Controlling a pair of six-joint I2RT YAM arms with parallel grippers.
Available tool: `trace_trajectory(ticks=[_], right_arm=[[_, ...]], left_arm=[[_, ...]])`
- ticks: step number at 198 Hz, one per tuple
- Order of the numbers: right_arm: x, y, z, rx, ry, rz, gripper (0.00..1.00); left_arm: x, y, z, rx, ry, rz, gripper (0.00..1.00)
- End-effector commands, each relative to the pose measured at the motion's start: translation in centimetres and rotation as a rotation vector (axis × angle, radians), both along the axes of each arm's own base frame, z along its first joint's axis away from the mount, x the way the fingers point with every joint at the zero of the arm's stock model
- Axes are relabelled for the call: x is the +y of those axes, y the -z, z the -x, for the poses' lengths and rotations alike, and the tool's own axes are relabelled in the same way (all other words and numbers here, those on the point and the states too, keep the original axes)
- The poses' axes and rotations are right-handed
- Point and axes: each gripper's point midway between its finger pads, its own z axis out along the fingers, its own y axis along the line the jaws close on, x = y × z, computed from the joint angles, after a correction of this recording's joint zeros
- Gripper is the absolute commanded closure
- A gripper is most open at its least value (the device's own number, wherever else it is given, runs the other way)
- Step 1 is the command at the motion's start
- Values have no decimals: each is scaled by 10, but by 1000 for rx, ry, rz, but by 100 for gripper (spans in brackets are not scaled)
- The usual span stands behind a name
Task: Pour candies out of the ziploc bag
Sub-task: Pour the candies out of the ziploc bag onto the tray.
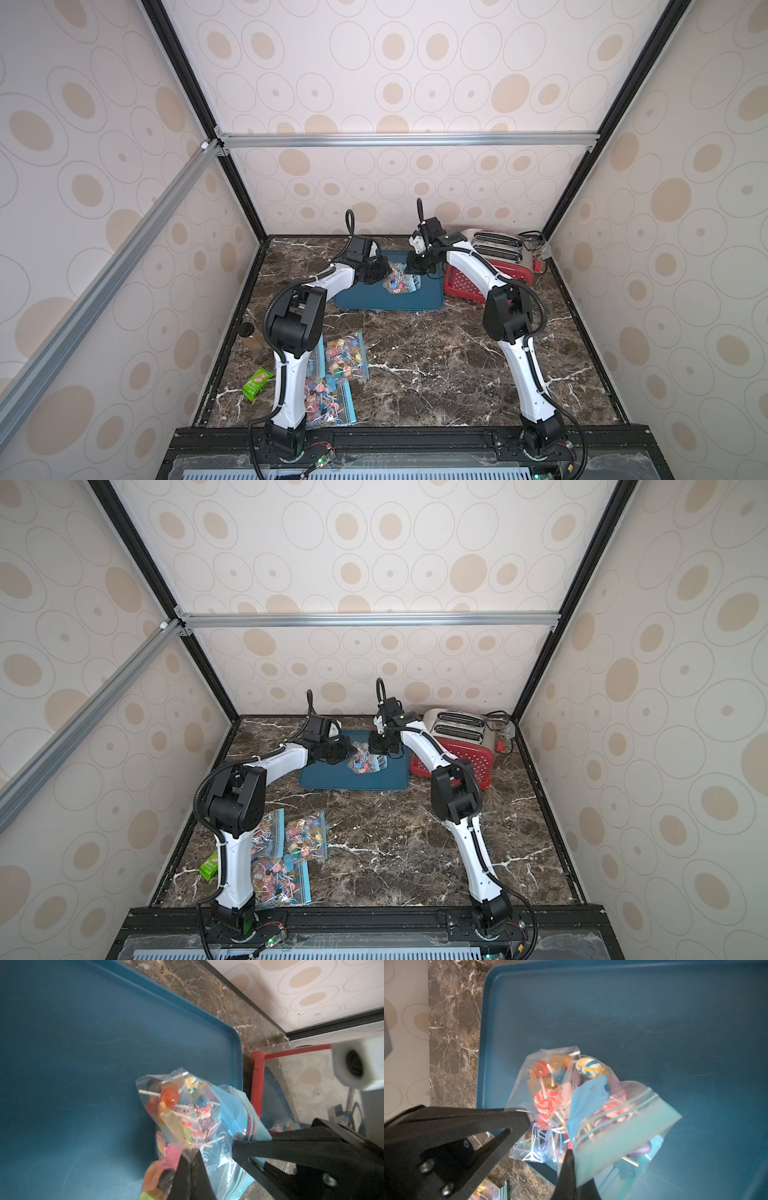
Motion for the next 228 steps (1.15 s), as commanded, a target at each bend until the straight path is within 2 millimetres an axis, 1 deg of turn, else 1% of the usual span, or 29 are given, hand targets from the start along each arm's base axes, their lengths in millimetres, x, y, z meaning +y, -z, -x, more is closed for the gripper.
trace_trajectory(ticks=[1,8,10,12,22,32,37,46,88,103,138,167,173,187,194,228], right_arm=[[6,-14,2,-12,-13,-27,100],[6,-16,0,-18,-9,-30,100],[4,-9,3,0,-8,-22,100],[3,-6,4,4,-8,-20,100],[4,-5,5,8,-5,-21,100],[3,-3,5,16,4,-21,100],[2,-2,6,18,6,-20,100],[3,-2,6,21,9,-21,100],[-2,-8,8,18,23,-16,66],[-3,-11,10,14,28,-17,58],[-8,-22,15,0,37,-16,47],[-14,-31,23,-20,44,-6,43],[-16,-32,24,-22,47,-1,41],[-20,-36,29,-29,48,6,41],[-22,-37,31,-31,48,10,38],[-30,-49,40,-54,57,17,37]], left_arm=[[-6,-43,-14,-103,40,30,100],[-7,-47,-14,-108,44,29,100],[-6,-49,-15,-111,46,29,100],[-7,-50,-14,-112,48,28,100],[-7,-56,-14,-120,54,26,100],[-7,-74,-17,-155,53,36,100],[-7,-70,-13,-144,71,15,100],[-7,-73,-12,-146,77,15,100],[-7,-87,-10,-168,103,-5,100],[-7,-94,-10,-176,109,-11,100],[-6,-111,-11,-205,122,-27,100],[-6,-121,-11,-218,131,-41,100],[-6,-123,-11,-220,132,-46,100],[-5,-127,-11,-224,137,-56,100],[-4,-129,-10,-226,139,-62,100],[0,-137,-8,-228,152,-106,100]])
